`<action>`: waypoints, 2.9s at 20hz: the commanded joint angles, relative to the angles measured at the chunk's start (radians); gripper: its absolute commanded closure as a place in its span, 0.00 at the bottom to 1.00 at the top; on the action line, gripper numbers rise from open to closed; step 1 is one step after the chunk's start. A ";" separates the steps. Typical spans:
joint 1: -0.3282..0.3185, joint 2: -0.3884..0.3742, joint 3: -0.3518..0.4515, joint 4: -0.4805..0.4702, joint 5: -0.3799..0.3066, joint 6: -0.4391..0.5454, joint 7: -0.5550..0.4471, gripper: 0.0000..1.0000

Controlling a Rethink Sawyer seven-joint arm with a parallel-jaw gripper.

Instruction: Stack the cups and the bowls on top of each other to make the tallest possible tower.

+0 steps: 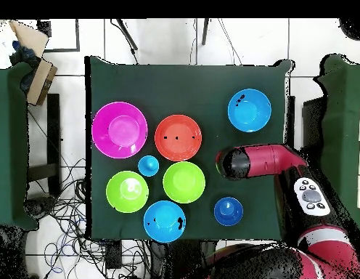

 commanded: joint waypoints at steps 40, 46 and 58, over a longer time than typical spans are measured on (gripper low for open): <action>-0.002 -0.024 0.125 -0.083 0.028 0.352 -0.228 1.00; 0.003 -0.028 0.132 -0.110 0.036 0.419 -0.233 1.00; -0.009 -0.040 0.155 -0.141 0.052 0.496 -0.246 1.00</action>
